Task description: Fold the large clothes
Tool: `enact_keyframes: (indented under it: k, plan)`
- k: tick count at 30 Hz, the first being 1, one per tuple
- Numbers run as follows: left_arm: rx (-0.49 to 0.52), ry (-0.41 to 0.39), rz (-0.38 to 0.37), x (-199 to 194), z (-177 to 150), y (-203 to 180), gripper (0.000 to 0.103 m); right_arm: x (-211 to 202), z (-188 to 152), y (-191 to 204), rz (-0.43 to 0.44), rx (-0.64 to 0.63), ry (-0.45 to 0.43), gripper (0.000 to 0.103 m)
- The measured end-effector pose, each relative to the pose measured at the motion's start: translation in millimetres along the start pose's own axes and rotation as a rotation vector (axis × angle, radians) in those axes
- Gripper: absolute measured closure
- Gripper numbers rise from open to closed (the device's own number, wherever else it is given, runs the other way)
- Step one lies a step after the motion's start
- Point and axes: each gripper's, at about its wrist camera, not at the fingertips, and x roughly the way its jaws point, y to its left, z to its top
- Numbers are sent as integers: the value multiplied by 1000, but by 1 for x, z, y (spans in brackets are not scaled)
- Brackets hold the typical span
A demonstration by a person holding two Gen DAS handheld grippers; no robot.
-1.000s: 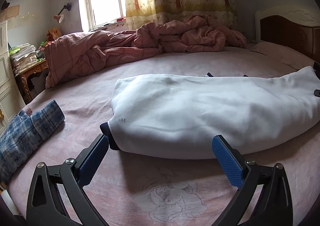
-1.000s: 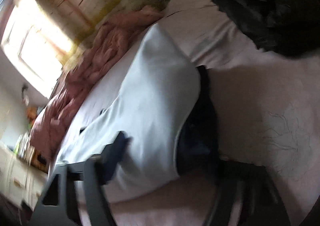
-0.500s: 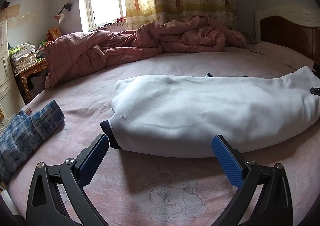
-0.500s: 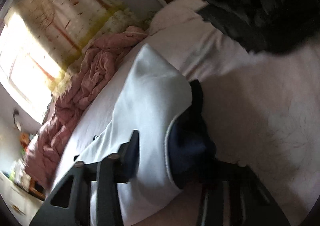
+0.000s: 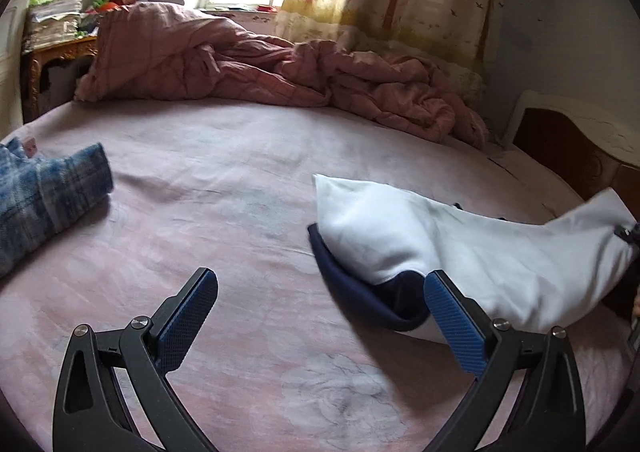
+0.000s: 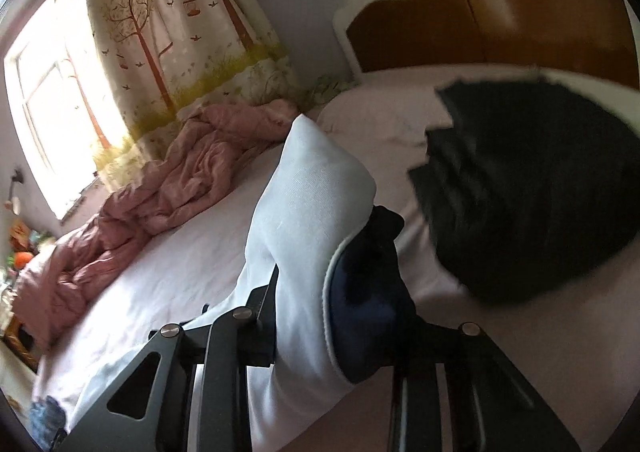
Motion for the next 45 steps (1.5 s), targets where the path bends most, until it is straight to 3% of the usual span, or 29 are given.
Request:
enact_keyframes:
  k: [5, 11, 16, 20, 22, 25, 27, 33, 40, 45]
  plan:
    - [55, -12, -28, 2, -4, -16, 1, -18, 3, 67, -41, -246, -60, 71]
    - [83, 1, -23, 8, -7, -27, 1, -55, -37, 150, 57, -448, -92, 71]
    - [81, -40, -16, 5, 5, -21, 1, -64, -59, 193, 130, -473, -65, 71]
    - [147, -95, 63, 1, 16, -19, 1, -66, -72, 227, 203, -441, -31, 71]
    - [158, -52, 71, 9, 16, -17, 1, -67, -78, 241, 231, -425, -12, 71]
    - [215, 87, 143, 38, 10, -17, 2, -69, -86, 260, 276, -401, 8, 71]
    - [201, 153, 90, 53, 7, -13, 12, -71, -92, 272, 293, -385, 20, 71]
    - [166, 165, 60, 57, 5, -9, 15, -64, -122, 304, 324, -374, 79, 71]
    - [160, 163, 61, 58, 5, -10, 14, -34, -178, 334, 369, -475, 217, 71]
    - [152, 166, 63, 59, 7, -9, 12, -35, -205, 327, 372, -564, 178, 70]
